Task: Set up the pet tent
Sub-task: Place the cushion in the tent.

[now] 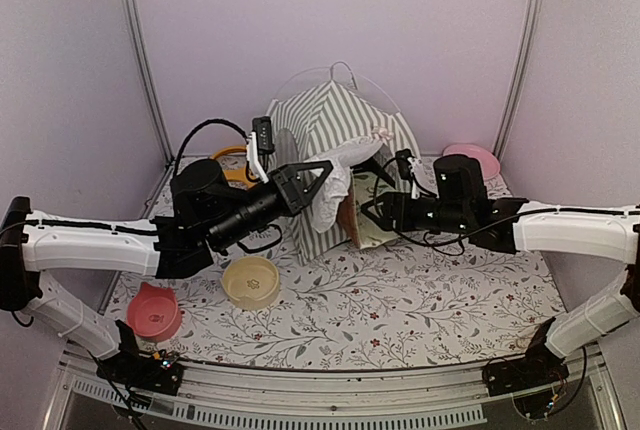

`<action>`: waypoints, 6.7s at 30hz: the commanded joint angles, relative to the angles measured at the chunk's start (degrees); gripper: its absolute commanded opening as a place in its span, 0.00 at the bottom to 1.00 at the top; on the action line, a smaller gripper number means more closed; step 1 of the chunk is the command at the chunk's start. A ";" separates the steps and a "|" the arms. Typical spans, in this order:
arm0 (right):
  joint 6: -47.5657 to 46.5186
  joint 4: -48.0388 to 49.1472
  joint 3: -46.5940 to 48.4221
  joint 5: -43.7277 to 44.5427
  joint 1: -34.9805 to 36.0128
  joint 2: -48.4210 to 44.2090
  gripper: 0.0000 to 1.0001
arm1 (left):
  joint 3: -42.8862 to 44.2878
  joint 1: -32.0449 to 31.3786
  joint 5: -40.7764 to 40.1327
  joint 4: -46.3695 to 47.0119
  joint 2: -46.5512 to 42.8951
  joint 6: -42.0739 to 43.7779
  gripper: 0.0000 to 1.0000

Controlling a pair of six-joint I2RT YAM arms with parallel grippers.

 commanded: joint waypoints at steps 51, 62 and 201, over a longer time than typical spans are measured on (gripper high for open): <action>20.64 15.32 3.96 14.60 -3.99 18.59 0.00 | -0.25 -0.66 5.32 -4.90 -4.40 1.41 0.00; 6.77 9.33 15.42 23.02 -2.61 25.70 0.00 | -0.93 -0.68 6.13 -8.12 -8.09 0.89 0.00; -0.56 0.36 1.14 9.06 4.62 3.55 0.65 | -1.85 -1.64 2.46 -14.30 -14.86 -1.37 0.00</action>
